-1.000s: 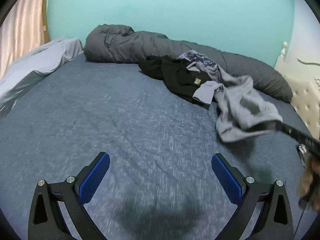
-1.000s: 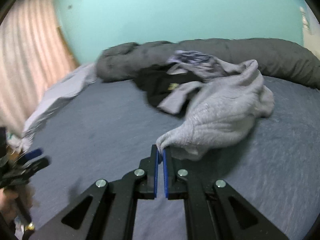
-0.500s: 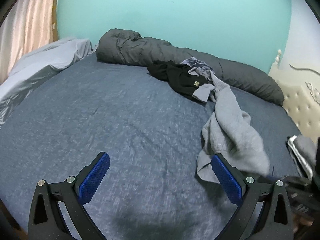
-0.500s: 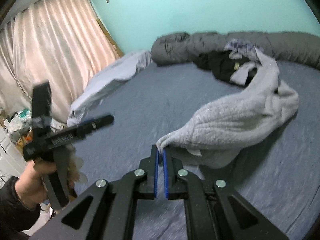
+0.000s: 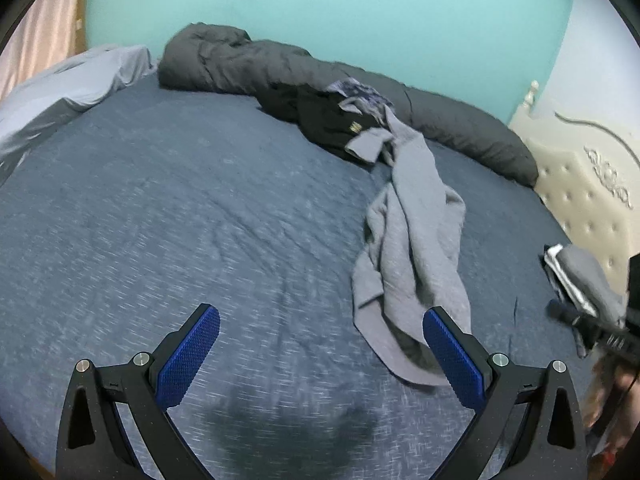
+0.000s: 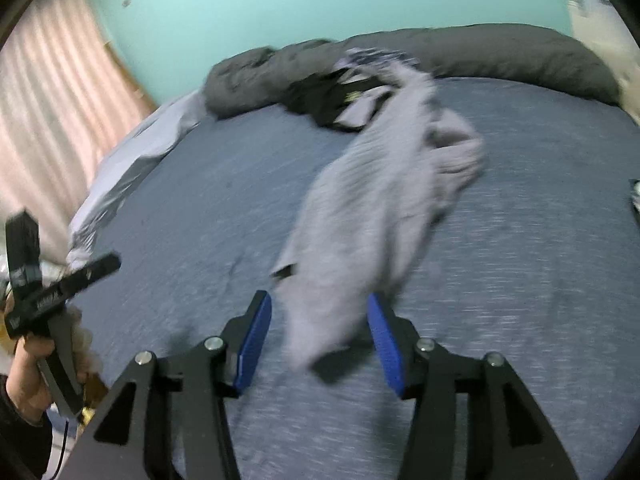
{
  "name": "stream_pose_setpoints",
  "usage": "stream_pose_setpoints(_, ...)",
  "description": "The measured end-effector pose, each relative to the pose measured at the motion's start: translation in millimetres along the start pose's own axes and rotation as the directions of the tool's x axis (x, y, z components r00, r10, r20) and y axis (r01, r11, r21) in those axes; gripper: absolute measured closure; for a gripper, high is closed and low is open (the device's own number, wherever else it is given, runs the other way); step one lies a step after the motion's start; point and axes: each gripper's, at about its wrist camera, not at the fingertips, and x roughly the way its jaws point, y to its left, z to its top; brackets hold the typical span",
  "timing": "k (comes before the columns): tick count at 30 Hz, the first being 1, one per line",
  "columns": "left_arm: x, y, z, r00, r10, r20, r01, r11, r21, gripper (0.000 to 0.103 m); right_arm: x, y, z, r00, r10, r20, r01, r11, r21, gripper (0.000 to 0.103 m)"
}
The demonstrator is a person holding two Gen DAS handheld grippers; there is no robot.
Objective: Fold clothes
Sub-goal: 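Open the right tool, dropping the sweatshirt flat on the sheet, then lower the left tool onto the sweatshirt end and close on it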
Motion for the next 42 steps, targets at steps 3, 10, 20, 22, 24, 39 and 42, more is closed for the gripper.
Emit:
stream_pose_setpoints(3,18,-15,-6,0.999,-0.023,-0.035,0.024,1.0,0.012,0.0,-16,-27,-4,0.999,-0.028,0.027,0.027,0.998,0.048,0.052)
stream_pose_setpoints(10,61,-34,-21,0.986,-0.095,-0.134,0.092,0.995,-0.031,0.0,-31,-68,-12,0.996,-0.07,0.052,0.064,0.992,0.112,0.052)
stream_pose_setpoints(20,102,-59,-42,0.956,-0.192,-0.223,0.181,0.981,-0.066,0.007,-13,-85,-18,0.997,-0.058,0.046,0.051,0.989,0.142,0.052)
stream_pose_setpoints(22,106,-65,-45,0.95,-0.207,-0.234,0.198,0.978,-0.063,0.011,-7,-84,-19,0.998,-0.054,0.037,0.049,0.99,0.133,0.052)
stream_pose_setpoints(24,111,-70,-48,0.947,-0.209,-0.243,0.199,0.978,-0.065,0.012,-5,-86,-19,0.998,-0.05,0.037,0.044,0.99,0.134,0.052)
stream_pose_setpoints(39,123,-92,-53,0.911,-0.309,-0.274,0.288,0.951,-0.112,0.047,6,-95,-18,0.999,-0.033,0.034,0.027,0.988,0.152,0.052)
stream_pose_setpoints(42,122,-95,-55,0.906,-0.309,-0.29,0.291,0.951,-0.107,0.047,7,-95,-19,0.999,-0.033,0.032,0.027,0.989,0.149,0.052)
